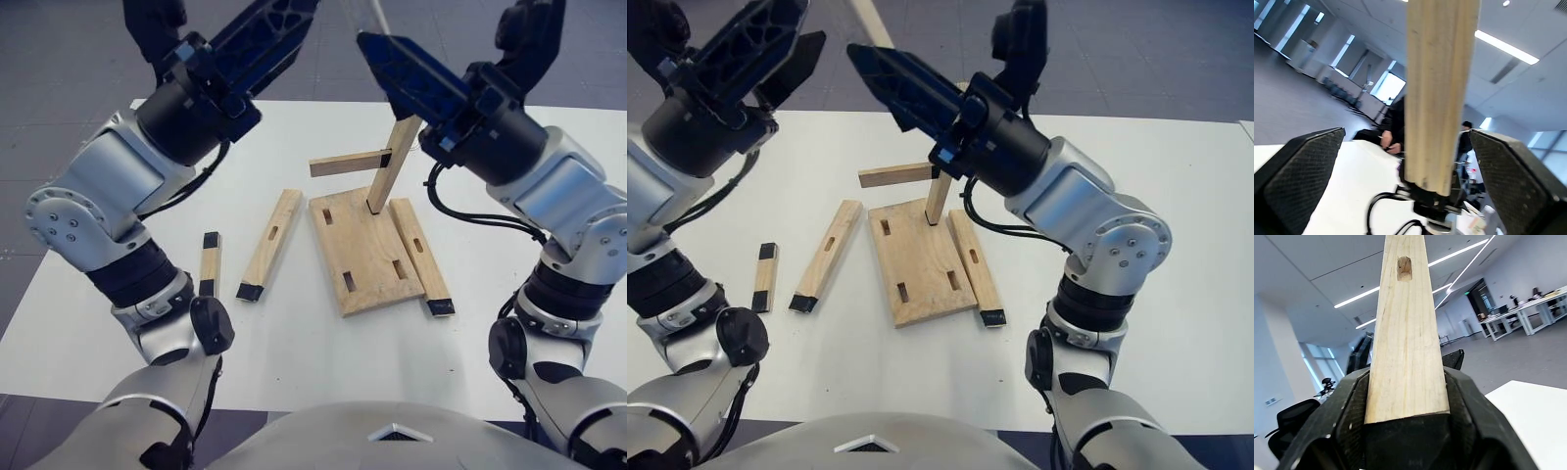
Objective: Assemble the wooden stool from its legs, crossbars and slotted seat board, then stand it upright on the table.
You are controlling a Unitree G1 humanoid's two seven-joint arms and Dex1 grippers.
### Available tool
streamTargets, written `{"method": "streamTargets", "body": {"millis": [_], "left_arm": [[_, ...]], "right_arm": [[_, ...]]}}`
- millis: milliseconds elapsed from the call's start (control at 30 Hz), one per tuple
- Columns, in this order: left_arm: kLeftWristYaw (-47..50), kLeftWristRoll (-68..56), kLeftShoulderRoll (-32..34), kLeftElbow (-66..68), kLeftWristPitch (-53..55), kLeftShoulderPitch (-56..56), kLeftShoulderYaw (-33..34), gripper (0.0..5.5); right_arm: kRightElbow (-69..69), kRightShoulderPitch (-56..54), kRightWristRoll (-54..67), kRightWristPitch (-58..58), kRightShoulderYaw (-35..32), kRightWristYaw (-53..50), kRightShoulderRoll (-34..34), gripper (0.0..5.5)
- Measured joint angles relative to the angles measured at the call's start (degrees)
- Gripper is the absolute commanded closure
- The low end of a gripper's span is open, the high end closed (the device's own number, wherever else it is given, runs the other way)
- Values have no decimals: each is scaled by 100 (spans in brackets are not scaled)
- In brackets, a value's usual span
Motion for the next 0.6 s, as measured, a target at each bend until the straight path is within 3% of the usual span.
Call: {"method": "streamTargets", "body": {"millis": [100, 300, 600], "left_arm": [[70, -696, 265, -313, -338, 613, -510, 81], [-150, -713, 108, -710, -1218, 794, -768, 81], [-608, -715, 481, -961, -1384, 1209, -1066, 220]], "right_arm": [[39, 32, 291, -13, 109, 254, -10, 348], [-146, 527, 473, 15, 521, 788, -174, 348], [-224, 659, 501, -122, 686, 834, -370, 348]]}}
